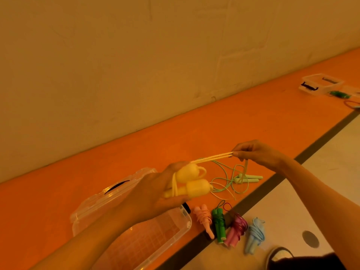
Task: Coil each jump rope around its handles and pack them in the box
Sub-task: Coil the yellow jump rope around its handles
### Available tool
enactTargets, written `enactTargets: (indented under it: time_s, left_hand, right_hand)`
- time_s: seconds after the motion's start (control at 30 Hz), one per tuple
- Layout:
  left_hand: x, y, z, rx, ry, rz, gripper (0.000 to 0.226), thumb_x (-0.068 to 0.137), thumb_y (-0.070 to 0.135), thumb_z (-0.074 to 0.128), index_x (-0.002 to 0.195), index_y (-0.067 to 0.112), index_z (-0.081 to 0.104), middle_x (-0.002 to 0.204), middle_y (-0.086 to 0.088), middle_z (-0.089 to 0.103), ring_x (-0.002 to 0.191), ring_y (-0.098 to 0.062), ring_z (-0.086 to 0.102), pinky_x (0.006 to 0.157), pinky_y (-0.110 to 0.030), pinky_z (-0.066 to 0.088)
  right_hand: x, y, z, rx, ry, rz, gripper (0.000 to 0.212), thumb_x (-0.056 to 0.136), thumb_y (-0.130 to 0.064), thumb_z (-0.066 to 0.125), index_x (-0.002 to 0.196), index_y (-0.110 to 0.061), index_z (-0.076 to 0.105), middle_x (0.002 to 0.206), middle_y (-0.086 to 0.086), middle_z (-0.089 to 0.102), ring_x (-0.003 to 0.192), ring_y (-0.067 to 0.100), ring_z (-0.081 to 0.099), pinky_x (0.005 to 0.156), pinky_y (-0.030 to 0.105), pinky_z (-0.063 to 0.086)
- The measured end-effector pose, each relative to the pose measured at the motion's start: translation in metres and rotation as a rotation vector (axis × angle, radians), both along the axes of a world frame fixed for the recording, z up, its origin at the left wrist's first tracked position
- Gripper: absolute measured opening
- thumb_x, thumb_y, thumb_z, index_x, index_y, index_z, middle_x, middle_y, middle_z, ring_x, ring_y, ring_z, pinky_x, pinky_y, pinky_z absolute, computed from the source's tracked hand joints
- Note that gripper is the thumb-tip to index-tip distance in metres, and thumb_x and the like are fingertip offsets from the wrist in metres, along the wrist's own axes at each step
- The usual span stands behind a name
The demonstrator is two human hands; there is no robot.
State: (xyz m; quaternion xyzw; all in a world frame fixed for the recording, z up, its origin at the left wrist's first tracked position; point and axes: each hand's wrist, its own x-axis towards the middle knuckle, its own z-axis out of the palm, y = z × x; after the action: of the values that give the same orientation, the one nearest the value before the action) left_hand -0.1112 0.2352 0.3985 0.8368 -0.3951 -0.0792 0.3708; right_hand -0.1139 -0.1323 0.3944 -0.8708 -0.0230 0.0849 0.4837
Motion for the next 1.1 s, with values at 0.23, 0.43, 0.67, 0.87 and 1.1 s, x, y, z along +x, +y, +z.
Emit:
enactTargets:
  time_s: [0.23,0.43,0.67,0.87,1.1]
  left_hand:
    - [0.02,-0.004,0.008,-0.417,0.229,0.299,0.046,0.082,0.045,0.063,0.123,0.05,0.043,0.1,0.006,0.061,0.072,-0.001,0.061,0.054,-0.02,0.05]
    - [0.044,0.007,0.003,-0.386,0.165,0.506,0.047,0.086,0.051,0.065,0.128,0.04,0.047,0.109,0.014,0.062,0.086,-0.005,0.064,0.067,-0.031,0.055]
    - [0.072,0.023,0.009,-0.184,0.056,0.67,0.052,0.085,0.065,0.06,0.127,0.037,0.048,0.103,0.013,0.061,0.085,-0.007,0.06,0.068,-0.035,0.05]
    - [0.086,0.035,-0.008,0.127,0.029,0.666,0.064,0.085,0.076,0.052,0.137,0.039,0.045,0.119,0.002,0.066,0.097,-0.024,0.063,0.073,-0.036,0.049]
    - [0.062,0.016,-0.007,0.464,-0.064,0.474,0.075,0.087,0.073,0.041,0.148,0.033,0.03,0.103,0.004,0.064,0.076,-0.01,0.056,0.055,-0.026,0.045]
  right_hand:
    - [-0.004,0.028,-0.025,-0.002,-0.044,-0.01,0.021,0.091,-0.04,0.06,0.091,-0.028,0.077,0.063,-0.005,0.056,0.059,0.012,0.041,0.057,0.028,0.032]
    - [-0.011,0.056,-0.032,-0.233,-0.161,0.179,0.021,0.097,-0.036,0.059,0.097,-0.027,0.078,0.059,-0.009,0.053,0.048,0.007,0.037,0.05,0.019,0.028]
    - [-0.042,0.133,-0.027,-0.608,-0.454,0.427,0.041,0.102,-0.051,0.036,0.096,-0.027,0.068,0.082,-0.01,0.064,0.076,0.006,0.054,0.073,0.023,0.027]
    - [-0.036,0.121,0.011,-0.53,-0.649,0.312,0.028,0.101,-0.047,0.045,0.104,-0.026,0.064,0.087,-0.018,0.057,0.07,-0.01,0.039,0.074,0.027,0.034]
    - [-0.024,0.099,0.036,-0.661,-0.965,0.178,0.021,0.1,-0.038,0.048,0.104,-0.021,0.058,0.089,-0.005,0.065,0.062,0.014,0.053,0.064,0.039,0.046]
